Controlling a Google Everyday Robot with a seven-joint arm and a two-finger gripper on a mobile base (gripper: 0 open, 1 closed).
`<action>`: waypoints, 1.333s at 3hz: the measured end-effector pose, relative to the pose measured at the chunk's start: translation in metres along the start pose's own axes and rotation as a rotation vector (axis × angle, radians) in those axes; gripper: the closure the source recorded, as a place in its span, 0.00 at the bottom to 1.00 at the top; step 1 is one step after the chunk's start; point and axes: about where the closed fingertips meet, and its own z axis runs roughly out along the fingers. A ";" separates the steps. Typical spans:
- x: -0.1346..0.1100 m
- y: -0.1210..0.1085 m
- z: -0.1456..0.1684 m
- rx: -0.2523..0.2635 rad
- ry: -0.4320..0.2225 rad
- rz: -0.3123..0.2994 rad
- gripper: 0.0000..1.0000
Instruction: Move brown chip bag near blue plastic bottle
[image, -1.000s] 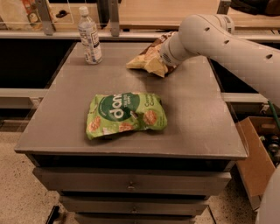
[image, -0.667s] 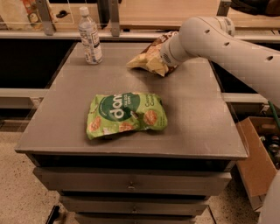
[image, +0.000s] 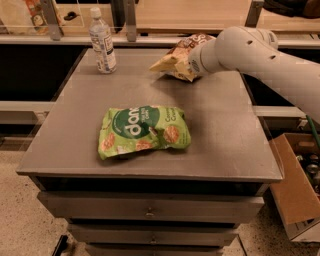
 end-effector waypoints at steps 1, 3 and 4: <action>-0.022 0.003 0.002 -0.019 -0.102 0.033 1.00; -0.077 0.014 0.010 -0.110 -0.306 0.017 1.00; -0.101 0.022 0.013 -0.146 -0.370 -0.021 1.00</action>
Offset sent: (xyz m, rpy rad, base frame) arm 0.0225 0.0558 0.0672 0.2728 -0.2101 0.1800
